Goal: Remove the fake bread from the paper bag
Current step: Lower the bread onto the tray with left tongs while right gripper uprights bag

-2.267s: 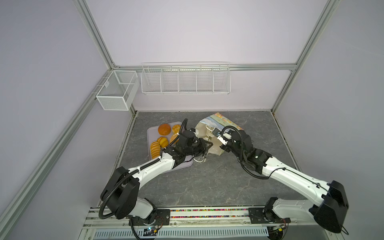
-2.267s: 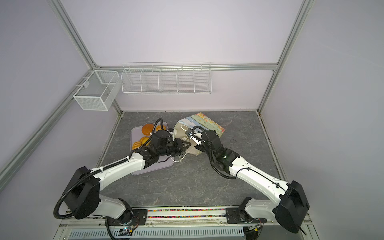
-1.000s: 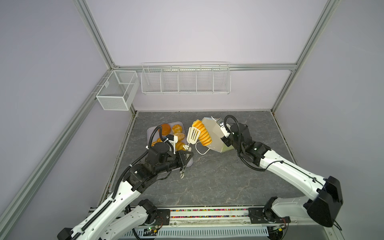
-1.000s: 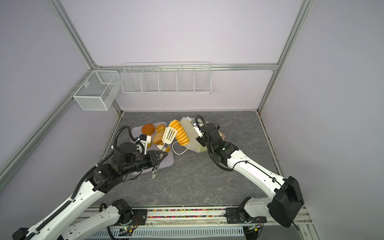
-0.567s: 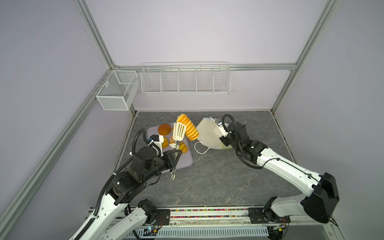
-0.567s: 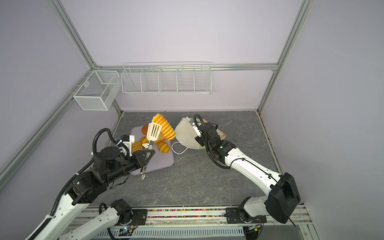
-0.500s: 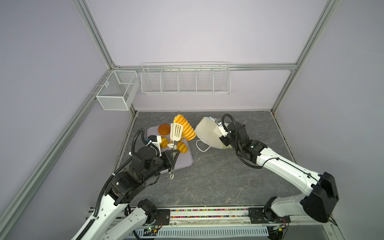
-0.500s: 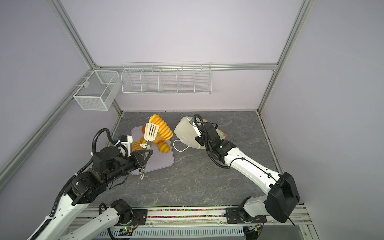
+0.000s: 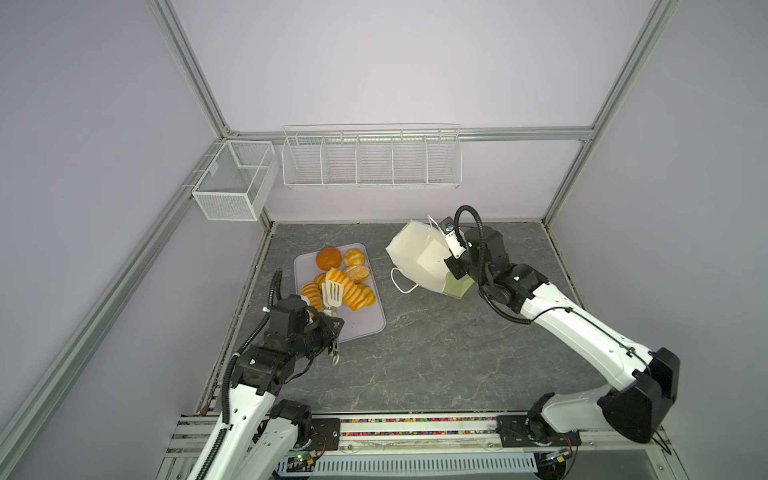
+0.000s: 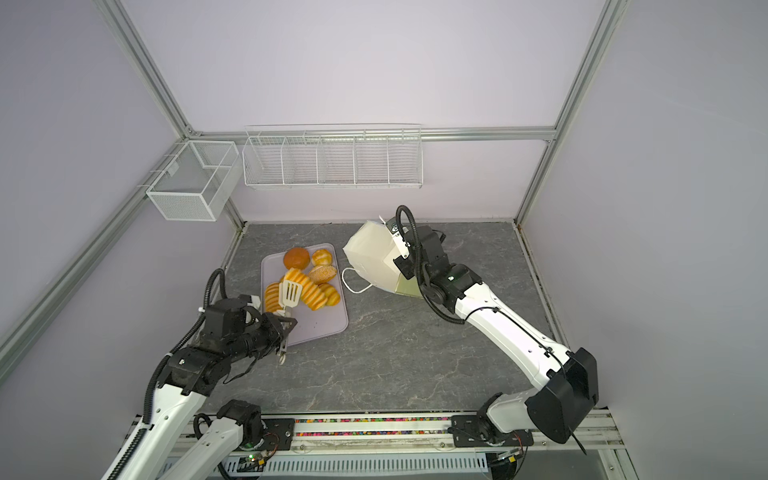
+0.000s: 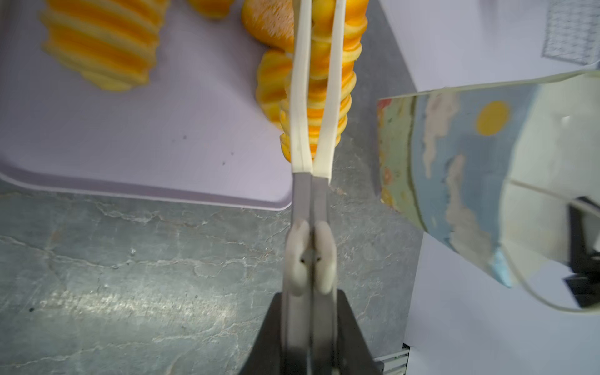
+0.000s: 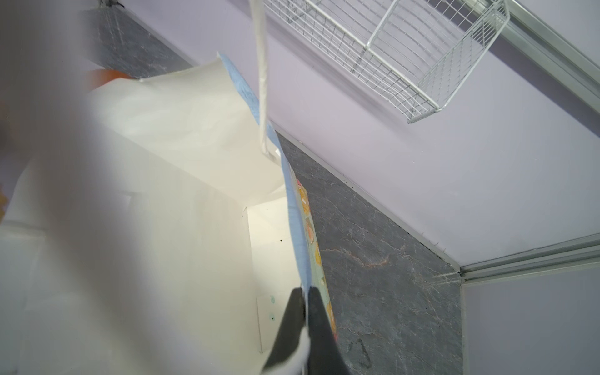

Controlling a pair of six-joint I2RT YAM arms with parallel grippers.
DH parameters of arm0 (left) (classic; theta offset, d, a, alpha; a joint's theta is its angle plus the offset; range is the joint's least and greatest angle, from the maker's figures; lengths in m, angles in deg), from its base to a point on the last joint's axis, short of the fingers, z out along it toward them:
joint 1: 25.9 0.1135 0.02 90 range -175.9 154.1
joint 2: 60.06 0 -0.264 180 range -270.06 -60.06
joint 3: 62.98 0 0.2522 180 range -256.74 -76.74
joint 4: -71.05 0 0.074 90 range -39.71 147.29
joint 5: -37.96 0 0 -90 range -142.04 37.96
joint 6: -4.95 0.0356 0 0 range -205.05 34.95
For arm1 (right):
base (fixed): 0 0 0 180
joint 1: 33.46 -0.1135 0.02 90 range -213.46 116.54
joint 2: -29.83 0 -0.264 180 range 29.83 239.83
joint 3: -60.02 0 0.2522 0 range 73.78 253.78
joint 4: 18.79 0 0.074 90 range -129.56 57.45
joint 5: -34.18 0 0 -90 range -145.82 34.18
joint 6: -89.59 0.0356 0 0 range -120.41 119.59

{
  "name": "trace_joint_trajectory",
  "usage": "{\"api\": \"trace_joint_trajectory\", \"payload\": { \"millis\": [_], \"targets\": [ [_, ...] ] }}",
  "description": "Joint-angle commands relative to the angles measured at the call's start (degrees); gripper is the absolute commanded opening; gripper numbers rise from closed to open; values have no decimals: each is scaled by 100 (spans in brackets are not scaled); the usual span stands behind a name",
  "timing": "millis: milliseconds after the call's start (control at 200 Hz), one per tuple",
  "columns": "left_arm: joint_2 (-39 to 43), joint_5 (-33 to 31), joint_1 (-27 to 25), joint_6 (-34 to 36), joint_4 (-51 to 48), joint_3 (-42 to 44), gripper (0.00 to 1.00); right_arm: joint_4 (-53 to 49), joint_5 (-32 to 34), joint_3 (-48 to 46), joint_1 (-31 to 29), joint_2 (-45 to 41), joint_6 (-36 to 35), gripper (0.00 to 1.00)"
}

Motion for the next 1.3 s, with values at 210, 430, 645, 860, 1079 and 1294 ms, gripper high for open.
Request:
{"api": "trace_joint_trajectory", "payload": {
  "millis": [210,430,645,860,1079,1294],
  "targets": [
    [129,770,401,-380,701,672,0,-573,-1465,699,778,436,1045,8],
    [466,783,720,-663,709,1040,0,-724,-2217,967,1273,952,1381,11],
    [656,799,744,-1009,886,1390,0,-726,-2124,1037,1502,1106,1386,18],
    [640,789,748,-1067,989,1471,0,-856,-1869,1160,1590,1085,1350,33],
    [598,752,752,-1194,1171,1489,0,-919,-1672,1274,1614,918,1280,51],
    [497,697,758,-1303,1406,1540,0,-1004,-1550,1349,1721,902,1345,60]
  ]
}}
